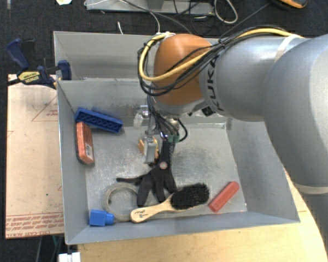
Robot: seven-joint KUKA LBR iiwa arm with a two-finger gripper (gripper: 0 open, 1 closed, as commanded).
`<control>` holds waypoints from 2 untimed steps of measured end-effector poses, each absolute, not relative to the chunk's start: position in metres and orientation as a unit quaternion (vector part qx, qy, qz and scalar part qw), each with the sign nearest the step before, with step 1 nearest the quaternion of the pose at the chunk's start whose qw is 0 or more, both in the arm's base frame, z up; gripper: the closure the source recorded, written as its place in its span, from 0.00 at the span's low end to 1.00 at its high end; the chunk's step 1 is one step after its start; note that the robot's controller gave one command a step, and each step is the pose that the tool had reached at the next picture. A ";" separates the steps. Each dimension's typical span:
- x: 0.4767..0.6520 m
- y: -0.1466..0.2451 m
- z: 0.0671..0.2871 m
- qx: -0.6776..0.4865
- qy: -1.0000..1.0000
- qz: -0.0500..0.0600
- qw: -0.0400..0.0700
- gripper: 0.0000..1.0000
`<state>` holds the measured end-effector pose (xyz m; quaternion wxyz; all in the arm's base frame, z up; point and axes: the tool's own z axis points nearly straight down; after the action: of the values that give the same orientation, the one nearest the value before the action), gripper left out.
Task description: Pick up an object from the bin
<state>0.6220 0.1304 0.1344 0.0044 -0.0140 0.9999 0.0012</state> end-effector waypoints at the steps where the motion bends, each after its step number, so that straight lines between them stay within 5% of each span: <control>1: 0.624 0.169 0.106 0.015 1.000 0.006 0.003 0.00; 2: 0.603 0.132 0.089 -0.045 0.999 0.002 0.004 0.00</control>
Offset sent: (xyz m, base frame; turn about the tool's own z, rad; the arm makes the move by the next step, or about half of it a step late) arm -0.0411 -0.0169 -0.0623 -0.2298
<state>0.6029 0.1317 0.0888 0.0043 -0.0448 0.9990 0.0020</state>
